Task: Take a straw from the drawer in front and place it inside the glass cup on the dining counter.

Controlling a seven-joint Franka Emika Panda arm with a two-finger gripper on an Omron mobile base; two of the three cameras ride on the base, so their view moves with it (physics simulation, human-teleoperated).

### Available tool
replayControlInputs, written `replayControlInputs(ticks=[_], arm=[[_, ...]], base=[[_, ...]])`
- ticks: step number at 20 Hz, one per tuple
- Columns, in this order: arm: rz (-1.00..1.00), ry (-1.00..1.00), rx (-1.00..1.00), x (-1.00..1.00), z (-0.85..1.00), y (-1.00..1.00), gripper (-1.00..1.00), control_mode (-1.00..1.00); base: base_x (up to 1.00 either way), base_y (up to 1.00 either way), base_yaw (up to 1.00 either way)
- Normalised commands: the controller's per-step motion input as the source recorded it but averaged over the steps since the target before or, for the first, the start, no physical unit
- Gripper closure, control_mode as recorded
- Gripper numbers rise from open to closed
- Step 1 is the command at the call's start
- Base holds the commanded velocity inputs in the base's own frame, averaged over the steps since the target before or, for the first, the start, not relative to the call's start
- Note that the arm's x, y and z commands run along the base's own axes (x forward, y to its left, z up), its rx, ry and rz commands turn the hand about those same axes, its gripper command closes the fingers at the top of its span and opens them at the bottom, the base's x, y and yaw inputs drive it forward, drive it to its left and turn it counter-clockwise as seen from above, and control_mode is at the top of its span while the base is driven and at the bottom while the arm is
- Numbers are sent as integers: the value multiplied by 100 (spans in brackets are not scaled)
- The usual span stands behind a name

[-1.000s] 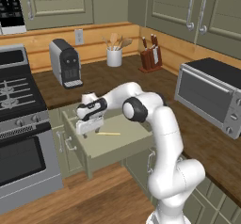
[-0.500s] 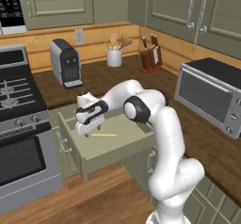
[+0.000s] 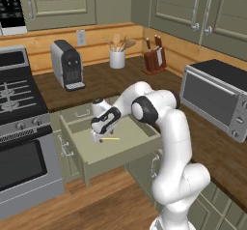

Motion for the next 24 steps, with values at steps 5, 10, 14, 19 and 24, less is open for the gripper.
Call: replayControlInputs(ticks=[5, 10, 14, 19, 24], arm=[[5, 0, 0, 32, -24, -13, -100, -100], [4, 3, 0, 53, -23, 0, -100, -100], [1, 11, 0, 72, -18, 0, -100, -100], [0, 17, 0, 49, -19, 20, -100, -100], [0, 16, 0, 3, -27, 27, -100, -100]], base=[[0, 0, 0], [0, 0, 0], [0, 0, 0], [0, 0, 0], [0, 0, 0]])
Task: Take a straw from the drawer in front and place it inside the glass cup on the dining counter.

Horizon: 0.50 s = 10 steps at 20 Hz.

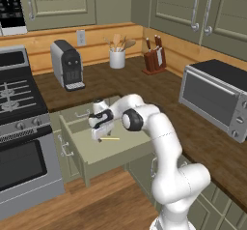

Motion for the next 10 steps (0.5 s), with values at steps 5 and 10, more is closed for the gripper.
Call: replayControlInputs(ticks=[5, 10], arm=[[1, 11, 0, 0, -37, 7, -100, -100], [4, 3, 0, 0, -56, 0, 100, -100]], base=[[0, 0, 0], [0, 0, 0]])
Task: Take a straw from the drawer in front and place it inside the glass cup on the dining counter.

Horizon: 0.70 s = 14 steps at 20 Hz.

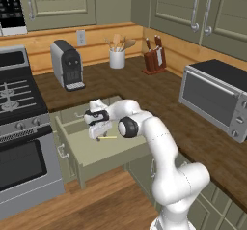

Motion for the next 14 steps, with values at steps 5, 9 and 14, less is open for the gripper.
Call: replayControlInputs(ticks=[5, 9, 14], arm=[[6, 0, 0, -3, -61, -4, 100, -100], [4, 0, 0, -8, -52, -3, 100, -100], [1, -1, 0, -21, -17, 0, 100, -100]], base=[[0, 0, 0], [0, 0, 0], [0, 0, 0]])
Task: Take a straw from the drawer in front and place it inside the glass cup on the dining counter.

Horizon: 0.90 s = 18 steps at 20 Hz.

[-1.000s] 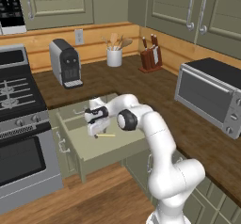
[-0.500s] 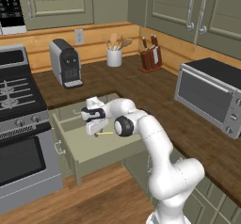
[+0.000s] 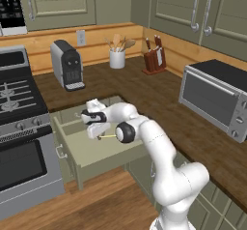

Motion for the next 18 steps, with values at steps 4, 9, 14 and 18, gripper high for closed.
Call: replayControlInputs(ticks=[4, 9, 14, 18], arm=[[0, -12, 3, -65, 19, 0, 100, -100], [-2, -16, 8, -73, 67, 0, 100, -100], [-7, -20, 7, -88, 93, -1, 100, -100], [-10, -34, 4, -73, 100, -15, 100, -100]], base=[[0, 0, 0], [0, 0, 0], [0, 0, 0], [0, 0, 0]])
